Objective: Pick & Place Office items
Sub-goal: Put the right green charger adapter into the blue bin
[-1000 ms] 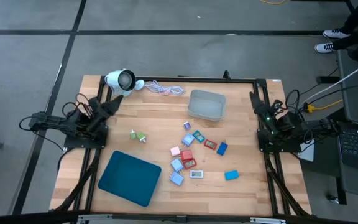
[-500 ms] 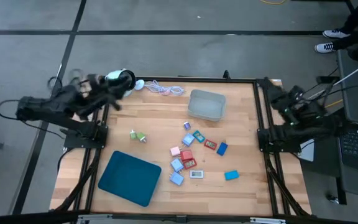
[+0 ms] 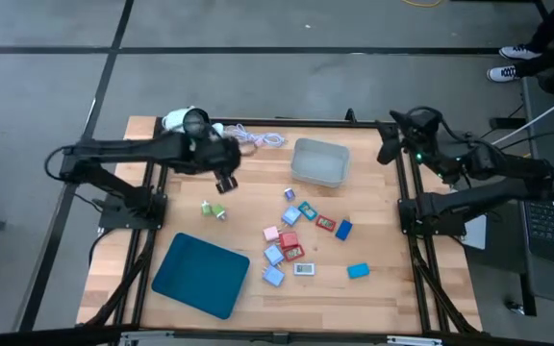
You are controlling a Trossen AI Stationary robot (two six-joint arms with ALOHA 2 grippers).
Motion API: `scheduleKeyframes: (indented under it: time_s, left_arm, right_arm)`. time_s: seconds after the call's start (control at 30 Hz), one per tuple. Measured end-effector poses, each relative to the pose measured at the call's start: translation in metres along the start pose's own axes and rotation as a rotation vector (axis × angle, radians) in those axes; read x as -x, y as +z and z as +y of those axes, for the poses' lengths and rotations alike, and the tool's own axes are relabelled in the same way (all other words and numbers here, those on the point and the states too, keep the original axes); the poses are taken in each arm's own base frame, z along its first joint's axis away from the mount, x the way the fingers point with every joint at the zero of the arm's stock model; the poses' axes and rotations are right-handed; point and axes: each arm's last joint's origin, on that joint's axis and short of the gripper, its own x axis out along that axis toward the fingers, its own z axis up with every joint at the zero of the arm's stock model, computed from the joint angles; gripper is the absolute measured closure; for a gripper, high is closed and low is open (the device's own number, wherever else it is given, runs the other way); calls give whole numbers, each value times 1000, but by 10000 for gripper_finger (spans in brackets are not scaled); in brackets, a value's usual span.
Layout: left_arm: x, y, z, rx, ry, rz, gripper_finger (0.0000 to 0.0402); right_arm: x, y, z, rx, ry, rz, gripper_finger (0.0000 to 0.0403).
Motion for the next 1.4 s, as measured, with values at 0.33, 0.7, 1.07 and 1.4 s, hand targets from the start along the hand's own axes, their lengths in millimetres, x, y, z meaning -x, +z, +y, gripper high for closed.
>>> scheduleKeyframes:
  time_s: [0.33, 0.7, 1.07, 1.4]
  left_arm:
    - [-53, -47, -50, -461, -356, 138, 244]
    - [-77, -70, -48, -493, -503, 215, 200]
    - [-88, -84, -50, -760, -504, 189, 117]
    - [-109, -99, -56, -795, -517, 220, 125]
  right_arm:
    - [0, 2, -6, -81, 33, 9, 146]
    - [-4, 2, -8, -134, 39, 22, 146]
    - [-6, 2, -10, -138, 39, 26, 146]
    - [-6, 3, -10, -134, 37, 22, 146]
